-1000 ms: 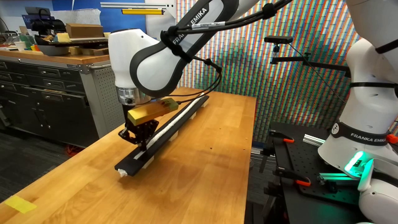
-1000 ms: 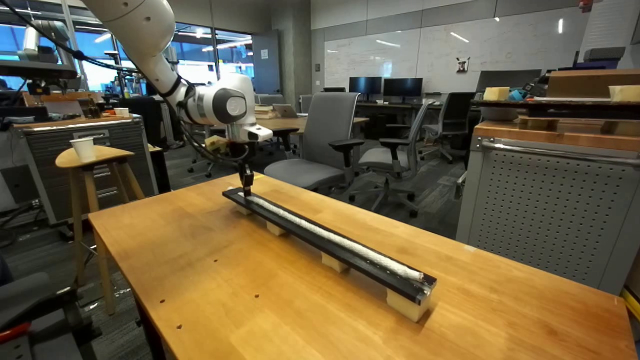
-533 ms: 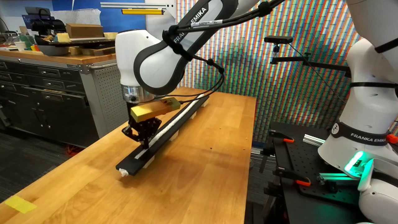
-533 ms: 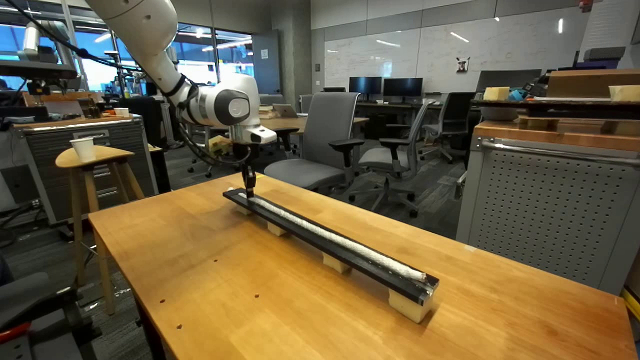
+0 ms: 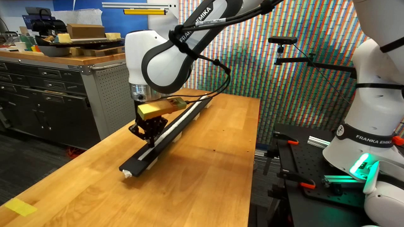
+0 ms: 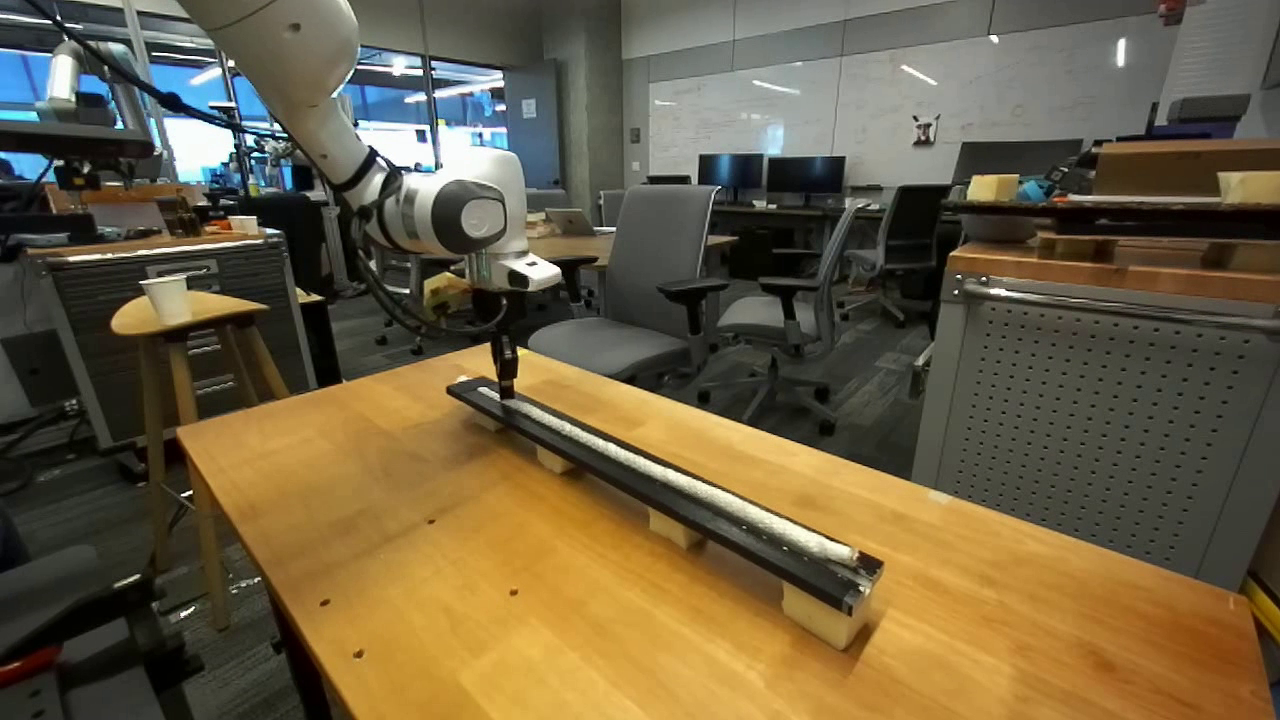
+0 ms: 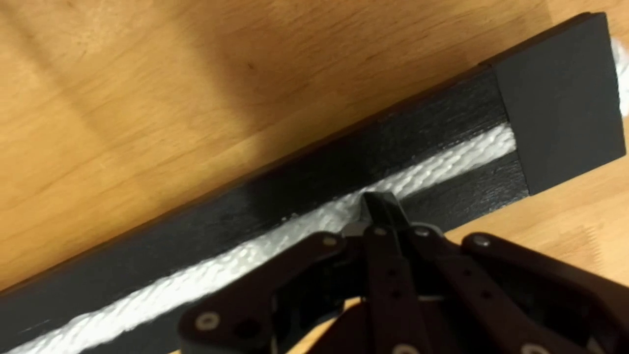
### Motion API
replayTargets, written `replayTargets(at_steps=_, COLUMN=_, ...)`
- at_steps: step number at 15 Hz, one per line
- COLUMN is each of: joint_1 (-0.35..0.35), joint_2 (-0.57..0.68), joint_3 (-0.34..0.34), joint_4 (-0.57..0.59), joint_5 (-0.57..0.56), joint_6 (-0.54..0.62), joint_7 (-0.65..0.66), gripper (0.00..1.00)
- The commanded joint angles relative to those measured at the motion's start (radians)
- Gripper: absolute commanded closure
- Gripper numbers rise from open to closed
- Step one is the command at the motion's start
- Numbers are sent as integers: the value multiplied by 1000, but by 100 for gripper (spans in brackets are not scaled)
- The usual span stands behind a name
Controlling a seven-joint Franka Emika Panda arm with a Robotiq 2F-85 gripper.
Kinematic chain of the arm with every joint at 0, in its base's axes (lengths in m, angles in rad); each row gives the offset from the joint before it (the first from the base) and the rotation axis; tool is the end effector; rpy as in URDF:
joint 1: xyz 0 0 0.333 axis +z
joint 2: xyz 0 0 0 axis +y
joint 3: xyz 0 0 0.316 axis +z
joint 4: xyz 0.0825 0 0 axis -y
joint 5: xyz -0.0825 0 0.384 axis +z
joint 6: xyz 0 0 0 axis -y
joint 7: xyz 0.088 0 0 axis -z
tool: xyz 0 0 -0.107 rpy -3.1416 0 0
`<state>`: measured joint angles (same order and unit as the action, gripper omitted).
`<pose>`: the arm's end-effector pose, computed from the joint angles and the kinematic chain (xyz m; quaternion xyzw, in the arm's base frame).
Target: Pick up the rope and arrange it straight on the object
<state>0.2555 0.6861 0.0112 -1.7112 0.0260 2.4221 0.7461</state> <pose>0.6518 0.1774 0.1939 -0.9686 0.2480 -0.0049 0.0167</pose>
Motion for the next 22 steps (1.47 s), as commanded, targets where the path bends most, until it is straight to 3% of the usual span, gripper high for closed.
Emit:
replayTargets(at_steps=1, joint_1=-29, joint_2=-22, joint_3=-12, joint_4=-51, joint_5=16, joint_6=8, joint_7=-47, gripper=100)
replayTargets(at_steps=11, joint_1=-76, joint_2=-46, joint_3=-10, joint_4=-66, joint_5=27, joint_6=-74, joint_7=-162, gripper=100)
replayTargets(at_steps=22, joint_1=-30, joint_2=-86, joint_3=-49, joint_4=-51, joint_5=-42, joint_6=-118, joint_7=-141, gripper=100)
